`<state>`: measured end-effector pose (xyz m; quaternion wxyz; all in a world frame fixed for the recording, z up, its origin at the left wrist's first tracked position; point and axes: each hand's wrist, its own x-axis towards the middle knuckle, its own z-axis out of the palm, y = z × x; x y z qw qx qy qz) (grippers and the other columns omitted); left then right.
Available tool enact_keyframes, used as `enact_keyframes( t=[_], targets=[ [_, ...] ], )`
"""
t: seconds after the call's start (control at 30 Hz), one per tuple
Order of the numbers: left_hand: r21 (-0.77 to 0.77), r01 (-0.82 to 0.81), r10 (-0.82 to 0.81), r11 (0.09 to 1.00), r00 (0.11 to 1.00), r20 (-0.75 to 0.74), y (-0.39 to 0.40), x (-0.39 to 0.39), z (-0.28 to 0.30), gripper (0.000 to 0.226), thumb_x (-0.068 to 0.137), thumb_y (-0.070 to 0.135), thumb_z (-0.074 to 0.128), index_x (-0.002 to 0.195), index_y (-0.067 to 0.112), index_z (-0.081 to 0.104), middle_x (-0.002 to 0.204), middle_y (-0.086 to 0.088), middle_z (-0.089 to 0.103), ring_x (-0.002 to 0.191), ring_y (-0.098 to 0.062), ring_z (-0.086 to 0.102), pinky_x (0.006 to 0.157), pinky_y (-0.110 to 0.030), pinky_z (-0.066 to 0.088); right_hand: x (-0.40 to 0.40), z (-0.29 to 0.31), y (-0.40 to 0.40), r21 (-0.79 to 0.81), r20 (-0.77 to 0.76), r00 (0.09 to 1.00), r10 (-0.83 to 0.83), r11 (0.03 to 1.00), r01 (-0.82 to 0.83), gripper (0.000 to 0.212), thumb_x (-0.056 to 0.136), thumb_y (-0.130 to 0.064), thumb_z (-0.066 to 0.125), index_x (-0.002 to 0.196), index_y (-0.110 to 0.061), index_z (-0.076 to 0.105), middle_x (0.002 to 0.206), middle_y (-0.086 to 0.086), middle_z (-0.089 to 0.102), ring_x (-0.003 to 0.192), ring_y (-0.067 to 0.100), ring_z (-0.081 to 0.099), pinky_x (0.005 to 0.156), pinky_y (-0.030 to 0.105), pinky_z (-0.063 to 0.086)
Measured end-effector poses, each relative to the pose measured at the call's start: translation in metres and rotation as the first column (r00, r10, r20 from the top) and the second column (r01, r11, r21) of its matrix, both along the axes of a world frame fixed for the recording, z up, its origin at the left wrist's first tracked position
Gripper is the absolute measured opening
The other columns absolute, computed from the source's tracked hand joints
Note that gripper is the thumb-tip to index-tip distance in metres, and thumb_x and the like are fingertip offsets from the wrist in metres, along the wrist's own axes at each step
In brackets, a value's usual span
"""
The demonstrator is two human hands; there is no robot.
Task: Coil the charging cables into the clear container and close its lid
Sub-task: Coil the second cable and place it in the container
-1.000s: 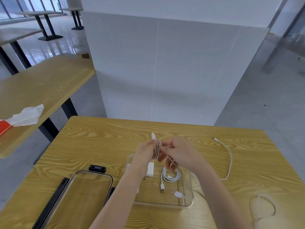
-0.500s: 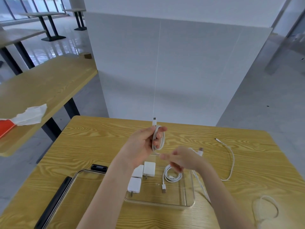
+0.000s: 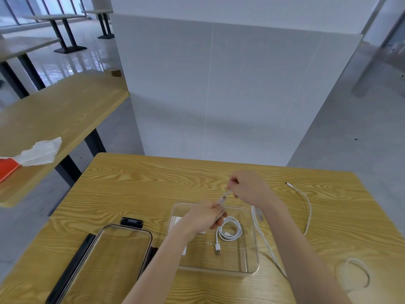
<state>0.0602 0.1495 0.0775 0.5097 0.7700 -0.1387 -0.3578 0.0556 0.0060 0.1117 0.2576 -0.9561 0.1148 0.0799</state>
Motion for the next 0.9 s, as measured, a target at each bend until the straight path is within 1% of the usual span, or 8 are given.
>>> enact_keyframes(
  t=[0.17,0.3,0.4,0.47,0.6,0.67,0.77,0.9],
  targets=[
    [-0.17,-0.2,0.2,0.965,0.98,-0.02,-0.008,0.002,-0.006,0.027,0.1,0.015,0.032,0.09,0.007,0.055,0.064,-0.001,0.052,0.05,-0.002,0.045,0.048,-0.008,0.037,-0.006,0.004,0.015,0.186,0.168,0.983,-0.076,0.982,0.044,0.016,0.095,-0.018,0.046,0.092,-0.014,0.062,0.066,-0.007,0.052,0.056,0.007,0.045,0.059,0.025,0.037],
    [-0.357,-0.343,0.332,0.869,0.939,-0.093,-0.014,0.007,0.0,0.029,0.099,0.016,0.036,0.093,0.002,0.061,0.071,-0.002,0.059,0.064,-0.007,0.055,0.058,-0.011,0.047,-0.015,-0.003,0.034,0.51,0.25,0.936,-0.247,0.855,0.089,0.016,0.096,-0.018,0.047,0.11,-0.018,0.054,0.067,-0.006,0.054,0.052,0.001,0.049,0.053,0.014,0.038],
    [-0.371,-0.368,0.351,0.853,0.929,-0.115,-0.012,0.008,-0.002,0.032,0.1,0.016,0.035,0.079,0.01,0.059,0.066,0.0,0.055,0.061,-0.009,0.05,0.056,-0.013,0.044,-0.013,-0.001,0.033,0.663,0.257,0.886,-0.386,0.737,0.129,0.018,0.096,-0.01,0.044,0.11,-0.014,0.054,0.06,-0.004,0.055,0.043,0.001,0.048,0.046,0.014,0.04],
    [-0.347,-0.378,0.357,0.858,0.926,-0.125,-0.008,0.009,-0.003,0.032,0.099,0.015,0.035,0.082,0.012,0.062,0.067,0.0,0.054,0.061,-0.01,0.049,0.06,-0.017,0.044,-0.012,0.001,0.026,0.714,0.217,0.874,-0.435,0.681,0.161,0.019,0.095,-0.008,0.045,0.111,-0.015,0.054,0.06,-0.003,0.059,0.045,0.004,0.049,0.047,0.016,0.04],
    [-0.321,-0.391,0.363,0.862,0.92,-0.144,-0.005,0.015,0.001,0.033,0.099,0.016,0.037,0.08,0.007,0.062,0.068,-0.004,0.058,0.063,-0.014,0.051,0.063,-0.019,0.046,-0.019,0.002,0.025,0.683,0.182,0.945,-0.27,0.726,0.076,0.018,0.092,-0.012,0.055,0.109,-0.017,0.054,0.06,-0.004,0.065,0.048,0.004,0.052,0.049,0.015,0.041],
    [-0.327,-0.403,0.369,0.855,0.915,-0.164,-0.005,0.018,0.001,0.032,0.098,0.016,0.038,0.083,-0.001,0.061,0.068,-0.008,0.056,0.065,-0.019,0.048,0.068,-0.028,0.044,-0.024,0.0,0.032,0.643,0.196,0.965,-0.175,0.766,0.008,0.015,0.091,-0.014,0.057,0.106,-0.017,0.054,0.064,0.001,0.066,0.049,0.003,0.054,0.051,0.015,0.043],
    [-0.366,-0.482,0.405,0.796,0.874,-0.27,-0.004,0.017,0.001,0.031,0.098,0.014,0.037,0.097,-0.007,0.061,0.075,-0.015,0.053,0.063,-0.022,0.043,0.06,-0.032,0.038,-0.029,-0.003,0.036,0.616,0.19,0.977,-0.1,0.787,-0.039,0.015,0.089,-0.013,0.06,0.101,-0.017,0.054,0.071,0.012,0.068,0.053,0.008,0.056,0.058,0.02,0.045],
    [-0.458,-0.57,0.392,0.682,0.814,-0.43,-0.001,0.018,-0.003,0.03,0.098,0.015,0.037,0.096,0.0,0.063,0.064,-0.006,0.054,0.052,-0.016,0.05,0.046,-0.025,0.036,-0.036,0.002,0.033,0.61,0.09,0.996,0.014,0.789,-0.066,0.018,0.081,-0.009,0.067,0.097,-0.013,0.059,0.075,0.001,0.073,0.072,0.015,0.066,0.07,0.025,0.049]
  ],
)
